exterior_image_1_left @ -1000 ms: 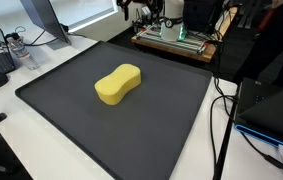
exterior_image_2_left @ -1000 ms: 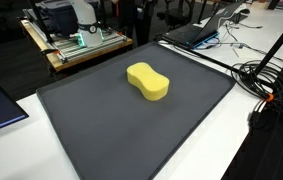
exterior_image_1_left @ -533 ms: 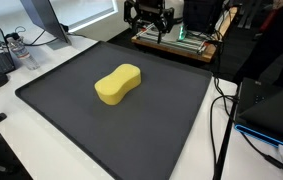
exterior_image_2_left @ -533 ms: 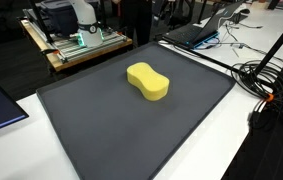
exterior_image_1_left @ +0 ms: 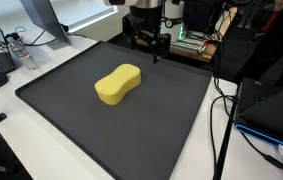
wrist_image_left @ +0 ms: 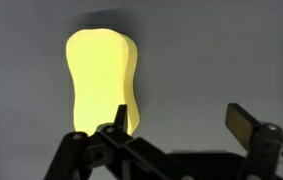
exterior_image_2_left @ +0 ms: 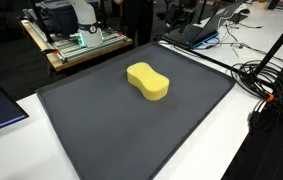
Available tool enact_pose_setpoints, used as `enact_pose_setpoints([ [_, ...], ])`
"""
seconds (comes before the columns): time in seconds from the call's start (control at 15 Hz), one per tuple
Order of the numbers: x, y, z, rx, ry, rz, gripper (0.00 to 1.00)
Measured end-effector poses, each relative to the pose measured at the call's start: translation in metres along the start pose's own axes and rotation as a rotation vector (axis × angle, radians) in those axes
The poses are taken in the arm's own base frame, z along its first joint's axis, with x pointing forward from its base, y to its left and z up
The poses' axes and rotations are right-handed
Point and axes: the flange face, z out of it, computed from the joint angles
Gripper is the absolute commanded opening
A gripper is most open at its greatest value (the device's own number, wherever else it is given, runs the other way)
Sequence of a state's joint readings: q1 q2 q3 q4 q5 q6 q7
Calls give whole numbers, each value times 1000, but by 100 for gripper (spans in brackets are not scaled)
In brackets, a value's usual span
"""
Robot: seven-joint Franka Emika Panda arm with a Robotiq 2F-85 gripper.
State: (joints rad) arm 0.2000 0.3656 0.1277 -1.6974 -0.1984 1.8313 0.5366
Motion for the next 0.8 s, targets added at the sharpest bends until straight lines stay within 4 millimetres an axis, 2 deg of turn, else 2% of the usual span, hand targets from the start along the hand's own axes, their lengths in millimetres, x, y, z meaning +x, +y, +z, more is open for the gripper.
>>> enact_pose_setpoints([
  [0.27,38,19,-7,32,-39,188,100],
  [0.6,78,57,-15,130,-121,398,100],
  [0.8,99,80,-13,188,-183,519,100],
])
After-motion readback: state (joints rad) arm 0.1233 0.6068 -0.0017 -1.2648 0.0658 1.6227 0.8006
